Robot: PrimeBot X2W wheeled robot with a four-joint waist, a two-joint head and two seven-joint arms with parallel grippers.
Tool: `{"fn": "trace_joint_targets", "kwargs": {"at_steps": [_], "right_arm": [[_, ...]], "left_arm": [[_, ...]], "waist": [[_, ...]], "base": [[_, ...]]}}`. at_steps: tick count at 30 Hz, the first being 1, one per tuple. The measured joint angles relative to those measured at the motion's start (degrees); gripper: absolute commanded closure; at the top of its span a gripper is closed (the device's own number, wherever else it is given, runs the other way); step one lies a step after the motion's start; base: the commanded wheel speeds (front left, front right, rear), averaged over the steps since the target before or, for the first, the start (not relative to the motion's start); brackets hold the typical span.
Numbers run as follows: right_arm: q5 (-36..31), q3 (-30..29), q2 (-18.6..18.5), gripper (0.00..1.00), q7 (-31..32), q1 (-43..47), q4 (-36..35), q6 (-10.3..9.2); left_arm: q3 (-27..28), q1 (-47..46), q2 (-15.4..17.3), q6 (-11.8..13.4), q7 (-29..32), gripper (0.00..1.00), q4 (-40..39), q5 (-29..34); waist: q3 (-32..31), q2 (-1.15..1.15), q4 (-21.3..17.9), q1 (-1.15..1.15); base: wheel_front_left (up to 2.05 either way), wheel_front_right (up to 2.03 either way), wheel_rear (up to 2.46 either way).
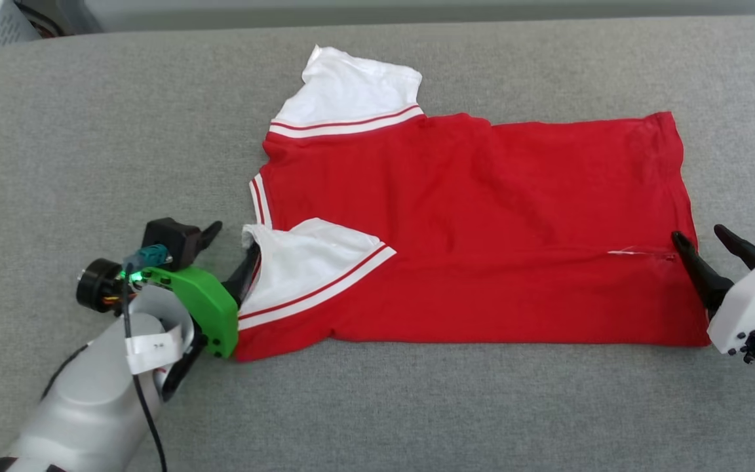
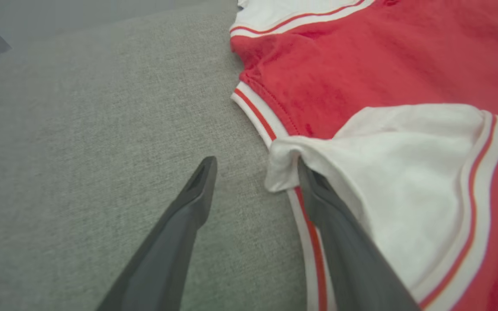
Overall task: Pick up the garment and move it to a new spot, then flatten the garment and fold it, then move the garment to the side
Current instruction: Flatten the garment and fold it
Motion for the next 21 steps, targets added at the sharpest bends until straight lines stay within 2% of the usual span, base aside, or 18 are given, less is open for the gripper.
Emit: {"fn": "trace_joint_targets", "kwargs": {"at_steps": [3,6,10,13,16,21], "right_arm": [[-0.1,-1.2,-0.4,0.00,-1.4,1.9,-1.6,0.00],[-0.5,-2.6,-0.7,0.00,-2.0,3.7,-3.5,0.00],[-2.2,-4.1,-0.6,0.00,-1.7,6.2,-6.0,0.00],[-3.3,-5.6,-0.4,0.00,-0.7,7.5,-7.6,0.00],[-4.3,-7.1,0.4,0.00,0.4,8.6,-9.1,0.00],[-5.8,-8.7,1.6,0.00,2.1,10.0,-11.0,0.00]], "left_arm": [[-0.1,-1.2,2.0,0.0,-0.2,0.00,-1.0,-0.1],[-0.5,-2.7,4.1,0.0,2.3,0.00,-3.5,-1.0],[-1.6,-4.3,6.9,0.0,9.1,0.00,-8.3,-4.5],[-2.7,-5.5,8.8,0.0,16.9,0.00,-11.5,-8.0],[-4.4,-6.1,10.2,0.0,27.7,0.00,-14.4,-12.7],[-7.2,-6.3,11.5,0.0,39.2,0.00,-16.8,-17.1]], "waist": [[-1.5,0.00,0.3,0.00],[-3.0,0.00,0.6,0.00],[-4.8,0.00,1.0,0.00],[-5.8,0.00,1.1,0.00],[-6.5,0.00,1.3,0.00],[-6.9,0.00,1.1,0.00]], "base": [[0.00,0.00,0.00],[0.00,0.00,0.00],[0.00,0.00,0.00],[0.00,0.00,0.00],[0.00,0.00,0.00],[0.00,0.00,0.00]]}}
